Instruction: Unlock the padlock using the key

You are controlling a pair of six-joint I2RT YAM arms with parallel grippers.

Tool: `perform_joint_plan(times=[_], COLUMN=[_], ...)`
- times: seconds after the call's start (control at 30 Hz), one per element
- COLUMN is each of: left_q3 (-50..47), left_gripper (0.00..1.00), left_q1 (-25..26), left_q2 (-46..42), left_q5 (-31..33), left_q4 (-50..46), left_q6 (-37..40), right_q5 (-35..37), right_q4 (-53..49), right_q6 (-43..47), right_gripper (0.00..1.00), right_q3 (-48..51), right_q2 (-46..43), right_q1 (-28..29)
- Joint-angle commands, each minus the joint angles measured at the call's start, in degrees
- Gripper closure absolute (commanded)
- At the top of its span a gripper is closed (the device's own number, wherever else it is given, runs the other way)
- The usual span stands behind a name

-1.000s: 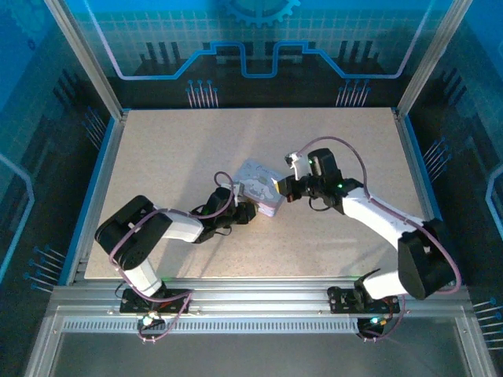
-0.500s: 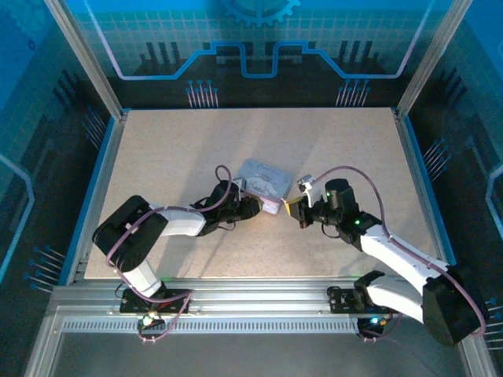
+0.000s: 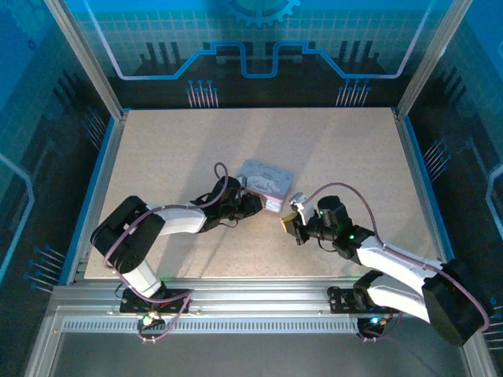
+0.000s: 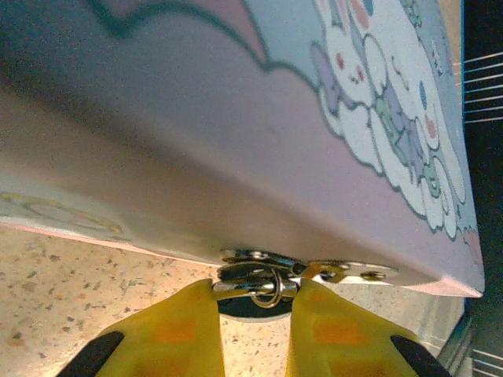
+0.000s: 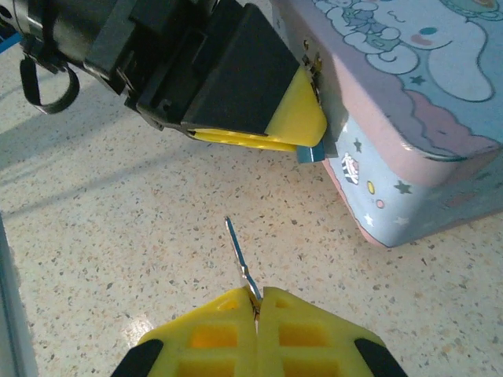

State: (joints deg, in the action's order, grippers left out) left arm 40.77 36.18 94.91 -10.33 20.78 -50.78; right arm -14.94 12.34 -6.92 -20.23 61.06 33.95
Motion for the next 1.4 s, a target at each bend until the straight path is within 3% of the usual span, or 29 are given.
perform_joint_plan(times=[0.0, 0.27, 1.0, 1.37], left_q3=[2.48, 2.46, 2.63, 2.48], left_gripper=[0.95, 0.96, 0.96, 0.96], left_q1=[0.46, 0.44, 0.4, 0.41], left_q2=[-2.43, -2.75, -5.0, -4.65], left_q5=[-2.3, -2.39, -3.44, -4.35], left_q4=[-0.04, 0.48, 1.88, 2.07], left_q6=[-2.01, -3.49, -8.63, -9.15], right_q5=[1.72, 1.78, -7.77, -4.6], right_q4=[4.88, 5.68, 15.49, 17.91], right_q6=[2.12, 4.42, 4.66, 4.7], right_gripper=[1.0, 1.0, 1.0, 1.0], right_q3=[0.72, -0.49, -0.05, -1.53], right_q2=[2.08, 5.24, 12.72, 17.37], right_q1=[1.16, 1.29, -1.61, -2.65])
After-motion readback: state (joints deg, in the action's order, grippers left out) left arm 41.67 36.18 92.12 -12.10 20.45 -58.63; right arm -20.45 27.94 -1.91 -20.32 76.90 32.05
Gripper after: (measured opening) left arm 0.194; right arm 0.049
